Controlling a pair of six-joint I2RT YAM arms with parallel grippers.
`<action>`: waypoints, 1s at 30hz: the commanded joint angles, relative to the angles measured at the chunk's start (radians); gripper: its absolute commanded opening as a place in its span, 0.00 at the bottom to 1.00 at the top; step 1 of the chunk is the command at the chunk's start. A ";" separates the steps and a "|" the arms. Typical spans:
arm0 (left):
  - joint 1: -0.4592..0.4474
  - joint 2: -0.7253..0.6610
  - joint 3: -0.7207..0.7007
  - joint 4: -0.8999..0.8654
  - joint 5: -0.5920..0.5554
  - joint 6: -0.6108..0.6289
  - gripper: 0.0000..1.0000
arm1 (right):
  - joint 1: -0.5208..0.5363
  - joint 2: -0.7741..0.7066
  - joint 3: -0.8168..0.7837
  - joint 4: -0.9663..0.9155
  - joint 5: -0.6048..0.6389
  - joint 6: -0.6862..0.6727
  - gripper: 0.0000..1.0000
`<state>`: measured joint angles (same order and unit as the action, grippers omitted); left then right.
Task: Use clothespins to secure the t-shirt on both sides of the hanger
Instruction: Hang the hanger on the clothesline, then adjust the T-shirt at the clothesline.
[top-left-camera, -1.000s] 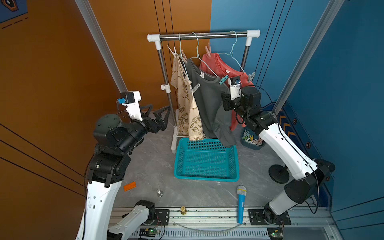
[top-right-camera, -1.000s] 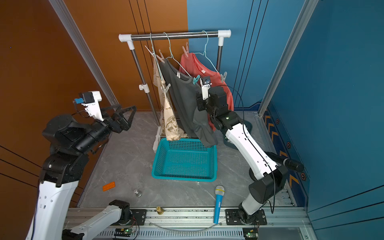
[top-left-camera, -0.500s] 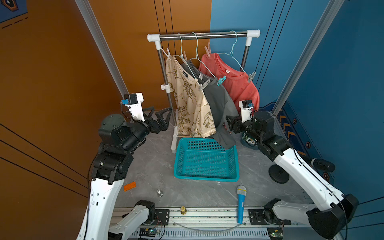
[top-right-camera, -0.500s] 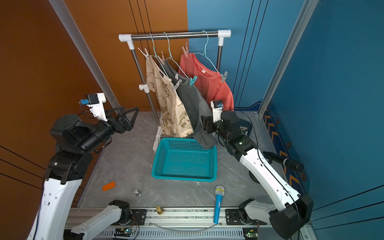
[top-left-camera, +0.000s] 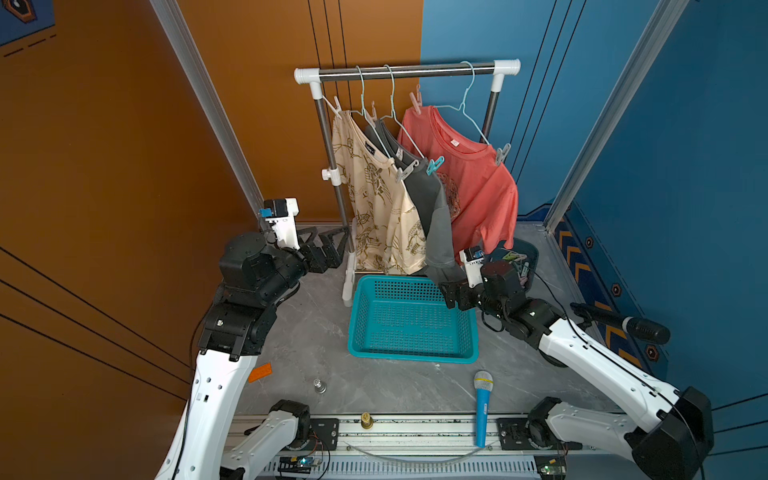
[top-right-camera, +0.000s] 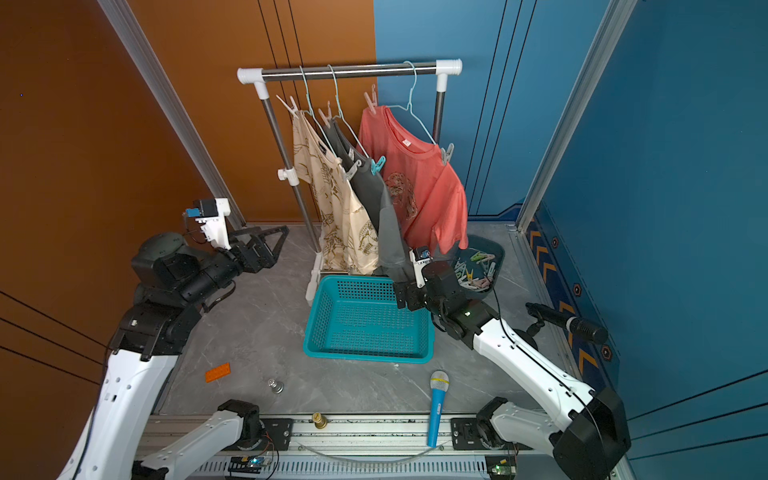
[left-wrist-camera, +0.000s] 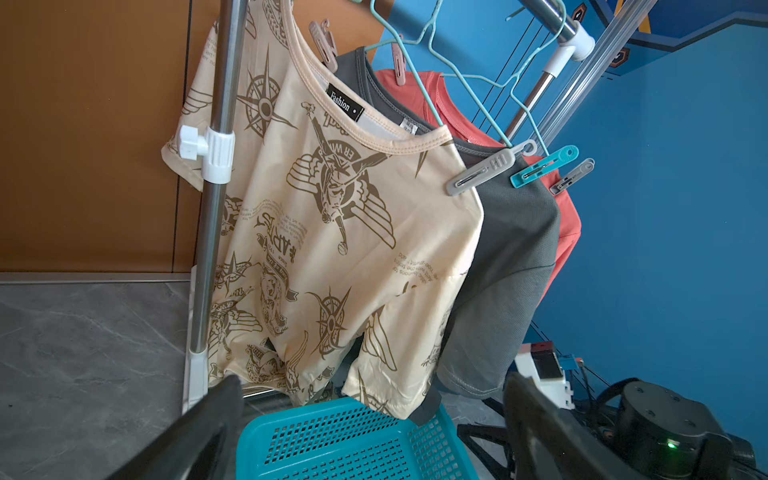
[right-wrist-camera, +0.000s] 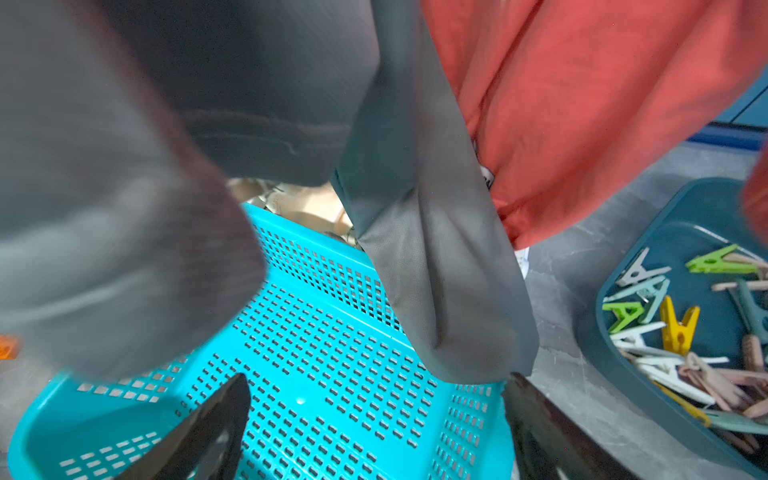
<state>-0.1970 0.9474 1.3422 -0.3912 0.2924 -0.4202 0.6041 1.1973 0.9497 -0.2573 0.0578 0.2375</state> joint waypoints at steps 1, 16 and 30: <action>0.009 -0.010 -0.015 0.031 0.009 -0.009 0.97 | -0.035 0.103 0.003 0.045 0.027 0.018 0.89; 0.032 0.012 -0.028 0.018 0.006 0.008 0.97 | -0.154 0.650 0.476 0.060 -0.189 0.038 0.26; 0.061 0.026 -0.037 0.042 0.028 -0.023 0.97 | -0.214 0.852 0.996 -0.014 -0.314 0.069 0.11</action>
<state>-0.1463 0.9791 1.3125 -0.3759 0.2955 -0.4320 0.4026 2.0430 1.8839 -0.2359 -0.1947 0.2810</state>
